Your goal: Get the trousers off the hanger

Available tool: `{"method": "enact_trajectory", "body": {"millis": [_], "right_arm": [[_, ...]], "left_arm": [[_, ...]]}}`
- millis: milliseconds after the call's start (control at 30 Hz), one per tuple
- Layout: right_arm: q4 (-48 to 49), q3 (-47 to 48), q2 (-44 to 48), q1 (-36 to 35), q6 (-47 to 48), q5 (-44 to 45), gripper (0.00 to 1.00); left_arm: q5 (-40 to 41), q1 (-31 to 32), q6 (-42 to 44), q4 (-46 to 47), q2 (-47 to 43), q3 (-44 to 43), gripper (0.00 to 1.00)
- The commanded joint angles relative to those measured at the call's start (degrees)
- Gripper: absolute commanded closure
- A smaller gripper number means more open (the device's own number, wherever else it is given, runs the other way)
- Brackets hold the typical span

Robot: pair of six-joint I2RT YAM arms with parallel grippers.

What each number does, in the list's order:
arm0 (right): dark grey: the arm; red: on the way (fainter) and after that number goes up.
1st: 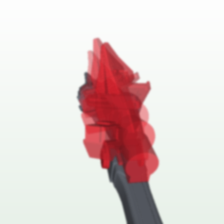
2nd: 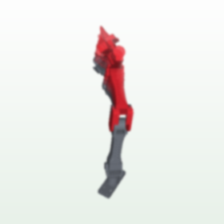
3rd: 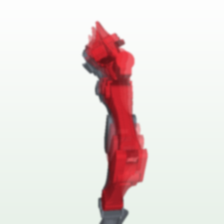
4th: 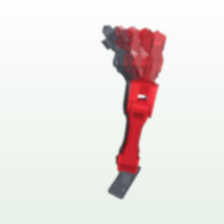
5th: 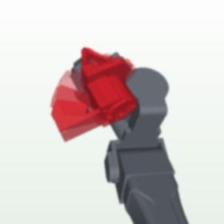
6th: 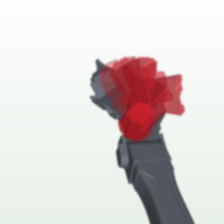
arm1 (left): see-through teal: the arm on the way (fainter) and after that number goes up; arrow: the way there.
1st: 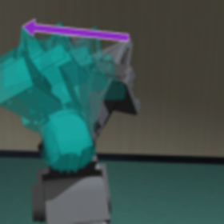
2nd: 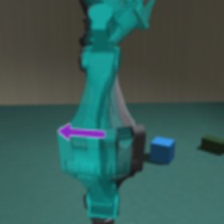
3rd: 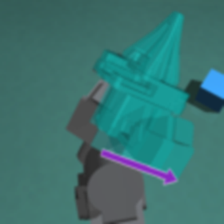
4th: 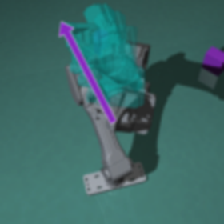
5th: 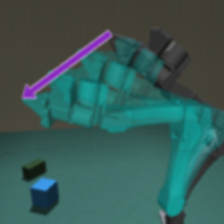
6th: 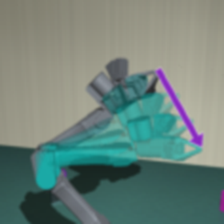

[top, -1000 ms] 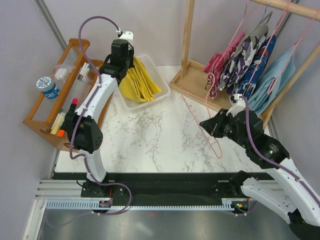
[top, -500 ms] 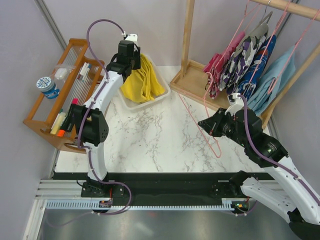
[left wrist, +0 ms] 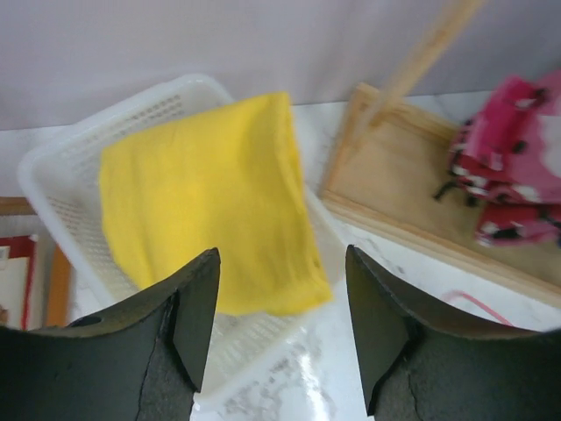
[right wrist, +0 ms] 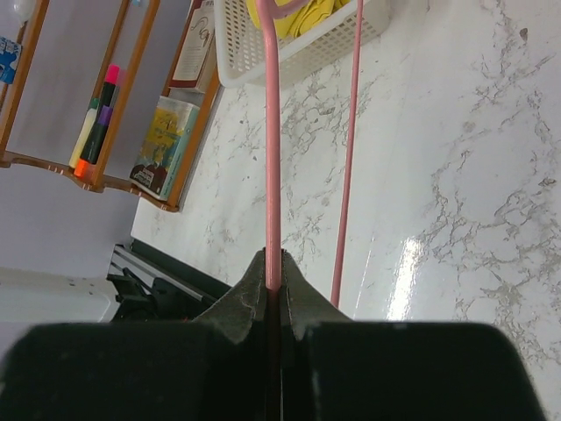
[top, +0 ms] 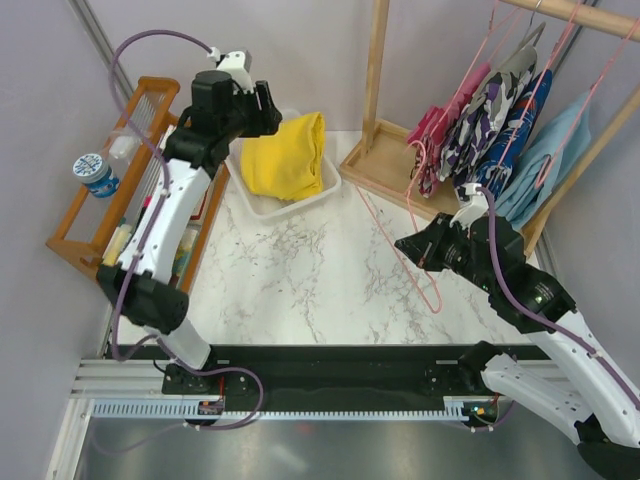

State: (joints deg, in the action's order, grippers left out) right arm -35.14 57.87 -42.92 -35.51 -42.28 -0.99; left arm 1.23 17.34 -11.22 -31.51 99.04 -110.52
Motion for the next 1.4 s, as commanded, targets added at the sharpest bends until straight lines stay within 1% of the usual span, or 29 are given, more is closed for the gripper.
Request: {"method": "enact_trajectory", "body": {"millis": [0, 33, 67, 100, 133, 167, 200, 233, 267, 300, 333, 367, 400, 433, 467, 500, 567, 600, 633, 700, 733, 767, 867, 933, 1233, 1367], "right_arm": [[3.14, 4.09, -0.06, -0.09, -1.13, 2.40, 1.00], [3.40, 4.44, -0.15, -0.09, -1.22, 3.10, 1.00], [3.41, 4.97, -0.32, -0.09, -1.40, 3.54, 1.00], [3.58, 5.32, -0.41, -0.09, -1.31, 3.98, 1.00], [3.93, 5.59, -1.02, -0.09, -1.40, 4.33, 1.00], [4.19, 6.11, -1.29, -0.09, -1.31, 4.42, 1.00], [4.63, 6.38, -1.64, -0.09, -1.40, 4.42, 1.00], [5.42, 6.56, -2.17, -0.09, -1.49, 4.77, 1.00], [6.04, 6.64, -2.35, -0.09, -1.57, 5.03, 1.00], [6.65, 6.65, -2.52, -0.09, -1.92, 5.21, 1.00], [7.70, 6.65, -2.87, -0.09, -2.36, 5.74, 1.00], [8.50, 6.38, -3.05, -0.09, -2.71, 6.44, 1.00], [9.03, 6.29, -3.22, 0.00, -2.98, 6.70, 1.00], [10.34, 6.21, -3.75, -0.09, -3.50, 6.88, 1.00], [10.87, 6.12, -4.19, -0.09, -3.77, 6.71, 1.00], [11.92, 6.03, -4.54, -0.09, -4.03, 6.71, 1.00], [13.24, 5.42, -5.33, -0.09, -5.09, 6.71, 1.00], [14.38, 5.33, -5.51, -0.09, -5.53, 6.97, 1.00], [14.74, 5.15, -5.86, -0.09, -6.31, 7.15, 1.00], [15.88, 4.80, -6.13, -0.18, -7.02, 7.58, 1.00], [16.23, 4.63, -6.56, -0.18, -7.46, 7.59, 1.00], [16.59, 4.54, -6.83, -0.18, -7.81, 7.41, 1.00], [17.29, 4.62, -7.62, -0.18, -8.34, 6.88, 1.00], [17.64, 4.80, -7.80, -0.26, -8.52, 6.80, 1.00], [19.14, 3.31, -7.53, -1.06, -9.57, 6.71, 1.00], [19.14, 3.39, -7.45, -1.41, -9.57, 6.88, 1.00]], "left_arm": [[-17.20, 1.37, -7.93, -2.16, -12.63, 6.96, 0.34], [-22.19, 1.99, -10.02, -1.46, -14.82, 11.77, 0.35], [-24.15, 3.99, -11.09, -0.67, -17.46, 14.34, 0.35], [-25.48, 5.49, -11.97, 0.21, -22.01, 16.72, 0.35], [-27.15, 9.08, -13.55, 1.61, -24.66, 21.18, 0.35], [-26.90, 11.20, -14.52, 2.41, -26.95, 23.40, 0.35], [-26.55, 13.22, -16.27, 3.02, -31.24, 25.33, 0.35], [-26.11, 17.07, -17.24, 4.07, -33.02, 28.83, 0.35], [-25.24, 19.02, -18.47, 4.78, -34.60, 30.44, 0.35], [-24.79, 20.78, -21.88, 5.66, -36.36, 32.10, 0.36], [-24.96, 24.28, -23.48, 7.32, -39.08, 35.25, 0.36], [-24.62, 25.97, -24.89, 10.12, -40.41, 36.59, 0.37], [-22.87, 27.64, -27.42, 11.72, -41.47, 37.82, 0.37], [-22.25, 30.61, -28.67, 13.38, -42.87, 39.92, 0.36], [-21.98, 31.95, -29.55, 16.71, -43.23, 40.64, 0.36], [-20.67, 33.27, -31.04, 17.87, -43.32, 40.99, 0.36], [-17.95, 38.36, -31.49, 20.24, -42.28, 40.56, 0.36], [-12.45, 40.64, -30.53, 20.52, -41.66, 40.12, 0.37], [-9.18, 45.62, -29.39, 20.69, -41.13, 39.25, 0.37], [-1.37, 49.79, -26.85, 20.70, -38.76, 38.28, 0.39], [0.59, 52.15, -26.40, 21.04, -37.97, 37.32, 0.40], [1.31, 53.05, -25.96, 21.31, -35.87, 36.87, 0.41], [2.98, 55.07, -26.13, 21.40, -33.13, 34.94, 0.42], [5.52, 56.13, -26.31, 21.75, -31.46, 34.41, 0.42], [9.04, 56.48, -25.87, 22.63, -25.40, 30.89, 0.42], [8.17, 56.48, -25.87, 22.72, -22.85, 29.05, 0.42]]}}
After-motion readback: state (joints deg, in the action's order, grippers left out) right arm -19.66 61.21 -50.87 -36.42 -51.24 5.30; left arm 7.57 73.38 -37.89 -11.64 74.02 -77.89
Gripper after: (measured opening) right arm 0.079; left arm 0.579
